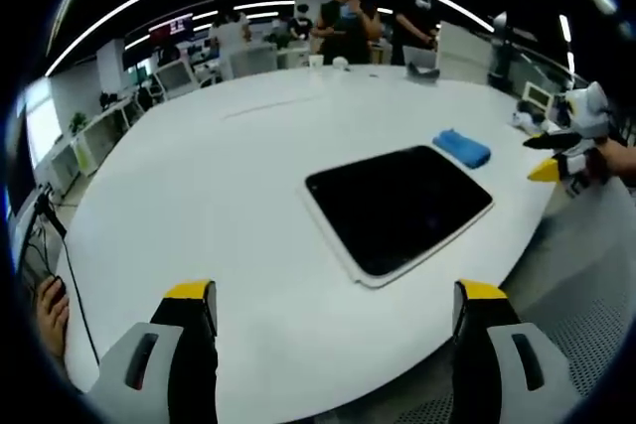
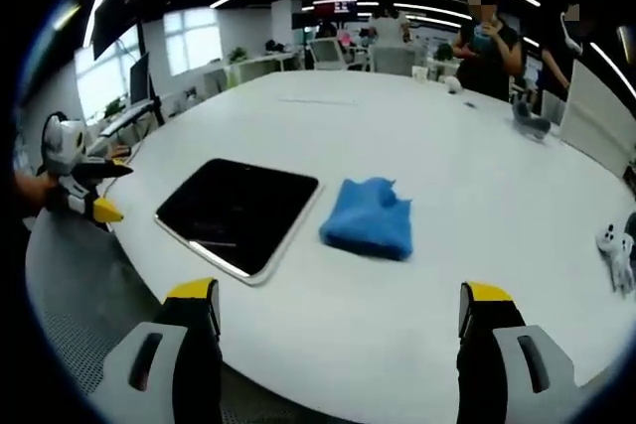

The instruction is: Wipe the mirror surface with the cleaning cloth until all visible marks leave the cleaned area.

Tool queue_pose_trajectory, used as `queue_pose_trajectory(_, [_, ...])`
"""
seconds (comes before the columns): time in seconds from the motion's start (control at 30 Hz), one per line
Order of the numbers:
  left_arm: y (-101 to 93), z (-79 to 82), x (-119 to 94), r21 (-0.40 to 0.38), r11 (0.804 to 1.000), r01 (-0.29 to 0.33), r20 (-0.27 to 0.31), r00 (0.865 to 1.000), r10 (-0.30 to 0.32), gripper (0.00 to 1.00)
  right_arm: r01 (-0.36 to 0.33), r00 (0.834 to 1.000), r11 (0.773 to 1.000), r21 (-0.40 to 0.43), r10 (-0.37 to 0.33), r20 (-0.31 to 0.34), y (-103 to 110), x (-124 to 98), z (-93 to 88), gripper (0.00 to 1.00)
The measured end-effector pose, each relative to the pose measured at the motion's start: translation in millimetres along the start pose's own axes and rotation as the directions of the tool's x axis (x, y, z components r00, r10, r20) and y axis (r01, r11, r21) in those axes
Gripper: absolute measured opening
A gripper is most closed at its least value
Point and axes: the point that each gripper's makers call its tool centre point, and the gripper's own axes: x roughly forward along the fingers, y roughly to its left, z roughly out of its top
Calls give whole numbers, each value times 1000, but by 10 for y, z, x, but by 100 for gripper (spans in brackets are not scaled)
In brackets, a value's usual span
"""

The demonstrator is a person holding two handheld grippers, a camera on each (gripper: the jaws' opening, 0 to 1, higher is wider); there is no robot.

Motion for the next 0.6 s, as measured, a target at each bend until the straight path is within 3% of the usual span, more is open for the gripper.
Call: queue_pose_trajectory(0.6, [16,-15,-3,-5,1000,-13,-5,1000,13,99,-9,1000,999,32,10,-19,8,-4,-65,99])
